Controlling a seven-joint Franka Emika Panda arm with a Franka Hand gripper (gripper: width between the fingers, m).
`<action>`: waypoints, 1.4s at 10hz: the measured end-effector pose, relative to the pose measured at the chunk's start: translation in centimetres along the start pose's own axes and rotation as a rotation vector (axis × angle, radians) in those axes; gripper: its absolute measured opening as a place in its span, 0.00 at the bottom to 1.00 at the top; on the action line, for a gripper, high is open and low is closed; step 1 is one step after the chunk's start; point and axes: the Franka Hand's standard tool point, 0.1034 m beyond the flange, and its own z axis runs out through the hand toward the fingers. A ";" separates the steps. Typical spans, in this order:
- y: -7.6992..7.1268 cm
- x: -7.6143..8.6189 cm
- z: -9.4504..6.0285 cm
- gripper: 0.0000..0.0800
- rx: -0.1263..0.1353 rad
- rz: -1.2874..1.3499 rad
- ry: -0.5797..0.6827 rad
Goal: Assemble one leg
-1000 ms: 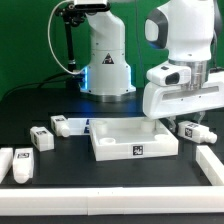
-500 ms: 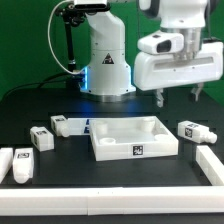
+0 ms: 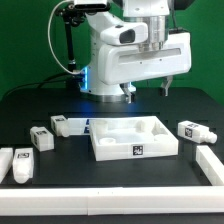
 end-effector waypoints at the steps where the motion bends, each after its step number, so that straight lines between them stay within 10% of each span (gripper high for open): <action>1: 0.1 0.0 0.0 0.81 0.000 0.001 0.000; 3: 0.7 0.1 0.1 0.81 -0.001 0.014 0.000; 7: 8.5 -1.5 1.2 0.81 -0.021 0.197 -0.014; 11: 8.3 -1.5 1.6 0.81 -0.019 0.184 -0.021; 14: 11.4 -2.6 4.9 0.81 -0.021 0.227 -0.062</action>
Offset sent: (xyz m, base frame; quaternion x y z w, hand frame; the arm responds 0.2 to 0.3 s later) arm 0.0424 -0.0539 -0.0069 -0.0297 -0.0052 0.0808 0.9963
